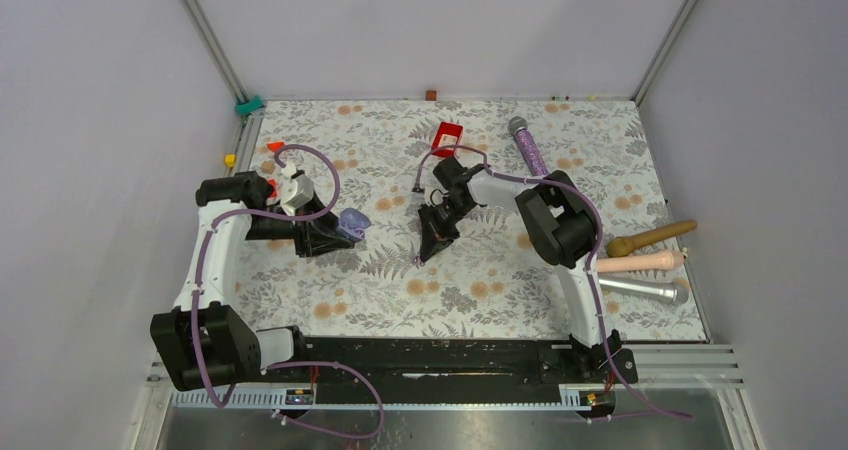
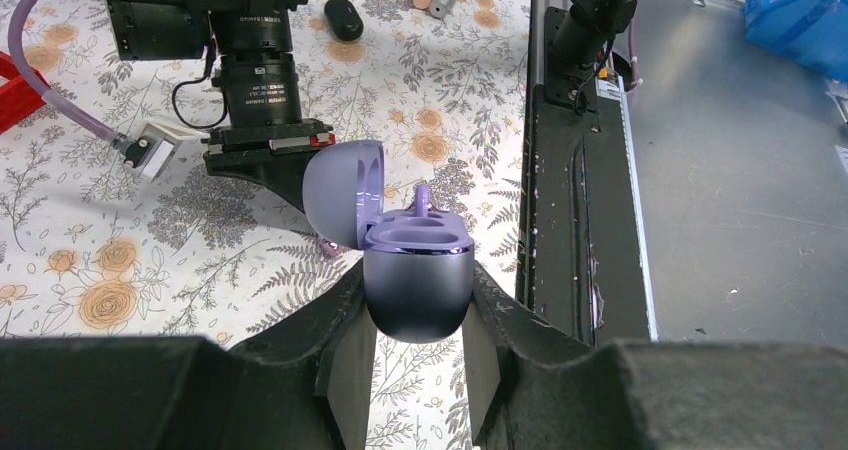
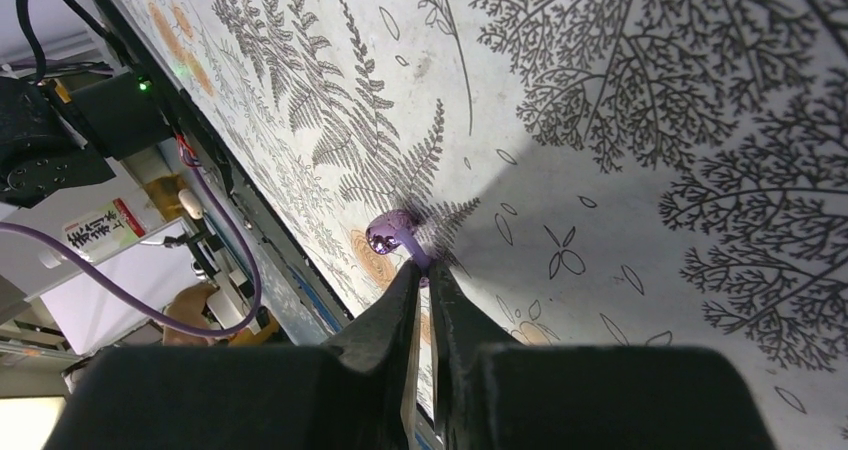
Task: Insert the wireless bluetooth earbuds into the charging case
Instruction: Pick up the left earbud from the center of the board, then insert the left earbud into the left side groove of the charging case.
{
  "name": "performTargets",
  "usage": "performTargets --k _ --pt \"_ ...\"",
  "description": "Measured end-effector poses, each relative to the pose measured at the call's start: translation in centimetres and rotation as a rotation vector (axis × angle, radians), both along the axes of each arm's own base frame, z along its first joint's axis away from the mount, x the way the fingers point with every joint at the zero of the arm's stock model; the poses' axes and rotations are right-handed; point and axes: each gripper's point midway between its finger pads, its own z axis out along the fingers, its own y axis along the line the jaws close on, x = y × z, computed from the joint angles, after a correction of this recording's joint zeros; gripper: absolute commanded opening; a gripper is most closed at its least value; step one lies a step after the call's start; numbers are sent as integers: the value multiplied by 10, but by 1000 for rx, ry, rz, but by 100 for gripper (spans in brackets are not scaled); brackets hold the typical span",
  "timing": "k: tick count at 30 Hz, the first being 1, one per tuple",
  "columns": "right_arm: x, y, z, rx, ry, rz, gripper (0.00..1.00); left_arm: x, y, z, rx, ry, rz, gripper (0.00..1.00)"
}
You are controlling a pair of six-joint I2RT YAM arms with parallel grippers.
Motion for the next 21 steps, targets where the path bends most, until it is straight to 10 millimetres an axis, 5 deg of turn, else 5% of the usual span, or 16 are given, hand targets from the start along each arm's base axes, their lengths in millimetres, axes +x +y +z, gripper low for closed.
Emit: performTargets --k 9,21 --pt "0 0 13 41 -49 29 4 0 0 0 0 -1 0 0" --pt "22 -10 118 129 -454 29 5 5 -2 3 -40 6 5 0"
